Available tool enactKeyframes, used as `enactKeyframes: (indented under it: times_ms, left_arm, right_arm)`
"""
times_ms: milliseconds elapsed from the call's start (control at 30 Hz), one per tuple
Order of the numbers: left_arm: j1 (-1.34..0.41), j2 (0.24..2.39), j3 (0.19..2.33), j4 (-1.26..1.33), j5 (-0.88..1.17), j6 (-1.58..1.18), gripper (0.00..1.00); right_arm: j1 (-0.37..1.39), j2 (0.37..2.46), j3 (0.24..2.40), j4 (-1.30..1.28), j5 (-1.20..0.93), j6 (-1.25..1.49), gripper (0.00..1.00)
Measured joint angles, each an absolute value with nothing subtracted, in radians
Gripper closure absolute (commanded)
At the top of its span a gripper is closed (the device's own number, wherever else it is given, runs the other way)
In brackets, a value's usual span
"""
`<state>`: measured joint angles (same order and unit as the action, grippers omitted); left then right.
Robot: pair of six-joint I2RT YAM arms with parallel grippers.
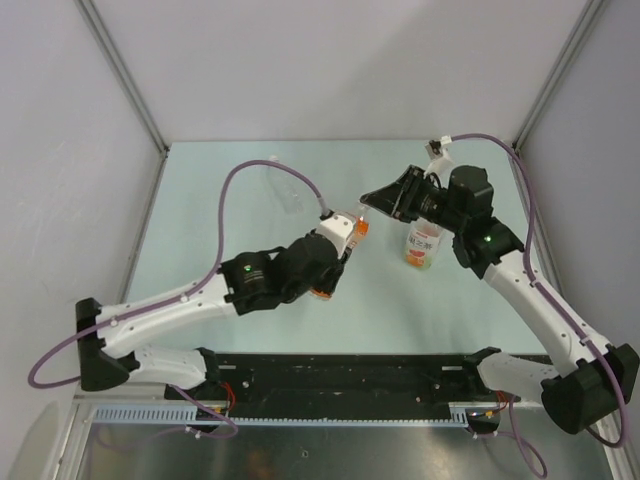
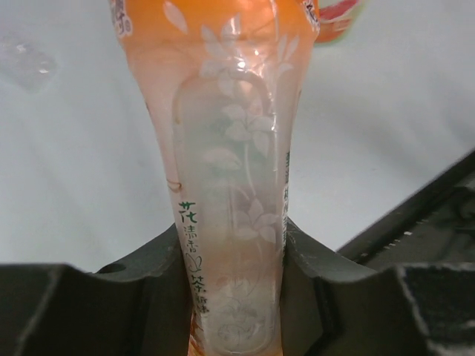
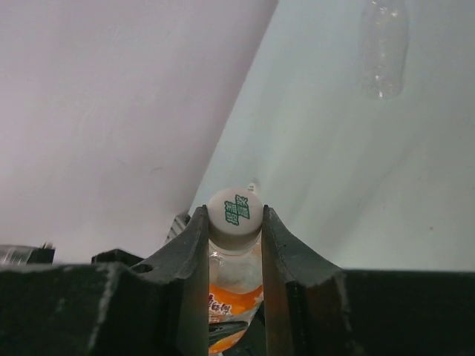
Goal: Unscrew the bottle caps
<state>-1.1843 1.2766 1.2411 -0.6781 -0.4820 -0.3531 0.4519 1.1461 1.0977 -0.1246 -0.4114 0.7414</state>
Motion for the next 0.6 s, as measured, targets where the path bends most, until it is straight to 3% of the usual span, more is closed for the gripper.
enactKeyframes:
  times_ms: [600]
  left_arm:
    - [-1.032, 0.993, 0.970, -0.229, 0.196, -0.377, 1.00]
  right_arm:
    - [0.368, 0.985, 0.941, 0.279, -0.677, 0.867, 1.00]
